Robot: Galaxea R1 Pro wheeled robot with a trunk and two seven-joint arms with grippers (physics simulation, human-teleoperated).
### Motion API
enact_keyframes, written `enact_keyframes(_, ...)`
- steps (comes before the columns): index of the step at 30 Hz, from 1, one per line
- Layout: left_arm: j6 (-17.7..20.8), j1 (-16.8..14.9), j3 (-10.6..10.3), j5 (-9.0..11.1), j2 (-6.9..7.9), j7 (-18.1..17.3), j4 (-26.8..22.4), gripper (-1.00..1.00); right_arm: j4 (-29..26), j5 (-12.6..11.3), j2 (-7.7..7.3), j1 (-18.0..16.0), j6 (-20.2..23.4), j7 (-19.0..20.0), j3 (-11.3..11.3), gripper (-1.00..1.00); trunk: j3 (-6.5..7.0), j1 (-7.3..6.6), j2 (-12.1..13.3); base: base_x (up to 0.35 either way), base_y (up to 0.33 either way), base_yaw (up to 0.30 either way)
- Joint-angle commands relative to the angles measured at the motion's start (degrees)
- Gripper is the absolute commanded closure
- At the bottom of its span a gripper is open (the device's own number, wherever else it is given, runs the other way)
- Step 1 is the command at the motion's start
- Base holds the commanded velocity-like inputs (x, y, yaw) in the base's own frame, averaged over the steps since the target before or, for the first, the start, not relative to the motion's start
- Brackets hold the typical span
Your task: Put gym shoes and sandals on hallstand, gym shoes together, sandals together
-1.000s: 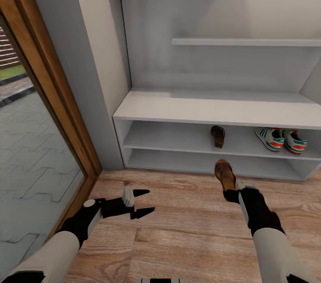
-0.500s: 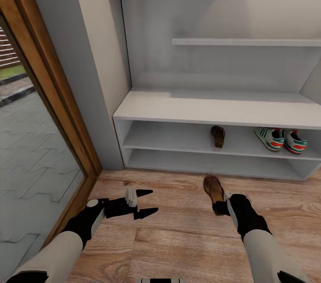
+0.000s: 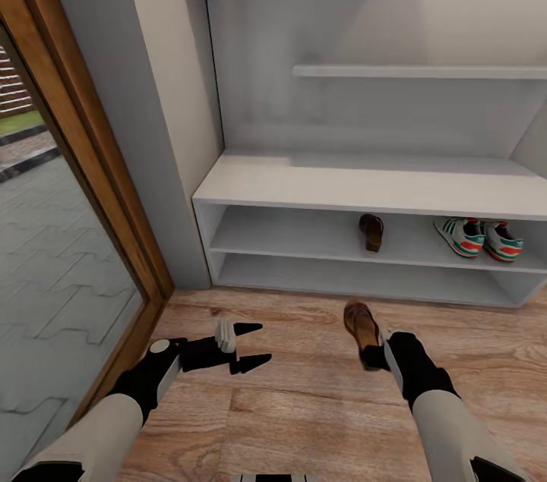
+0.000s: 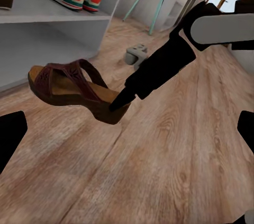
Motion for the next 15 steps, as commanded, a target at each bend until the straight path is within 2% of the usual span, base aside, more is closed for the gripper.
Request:
enact_keyframes(1, -0.36, -0.03, -0.08, 0.17, -0.15, -0.08, 0.08, -1.0, -0.22, 0.07, 0.08, -0.05, -0.84, 0.1, -0.33, 1.0, -0.05, -0.01, -0.02, 0.0, 0.0, 0.0)
enact_keyframes(2, -0.36, -0.03, -0.08, 0.17, -0.29, -0.08, 0.09, -1.0, -0.24, 0.06, 0.08, -0.05, -1.53, 0.1, -0.33, 1.0, -0.05, -0.01, -0.02, 0.0, 0.0, 0.0)
enact_keyframes(5, -0.36, -0.03, -0.08, 0.04, -1.07, -0.08, 0.11, -1.0, -0.26, 0.03, 0.08, -0.06, -10.52, 0.11, -0.33, 1.0, -0.05, -0.01, -0.02, 0.0, 0.0, 0.0)
enact_keyframes(8, -0.36, -0.03, -0.08, 0.01, -1.2, -0.08, 0.11, -1.0, -0.28, 0.03, 0.08, -0.08, -14.26, 0.11, -0.33, 1.0, -0.05, -0.01, -0.02, 0.0, 0.0, 0.0)
enact_keyframes(10, -0.36, -0.03, -0.08, 0.0, -1.26, -0.08, 0.12, -1.0, -0.33, 0.03, 0.08, -0.13, -16.32, 0.11, -0.36, 1.0, -0.05, -0.01, -0.02, 0.0, 0.0, 0.0)
enact_keyframes(15, -0.36, -0.03, -0.08, 0.1, -1.29, -0.08, 0.12, -1.0, -0.34, 0.04, 0.06, -0.15, -17.23, 0.11, -0.44, 1.0, -0.05, -0.01, -0.02, 0.0, 0.0, 0.0)
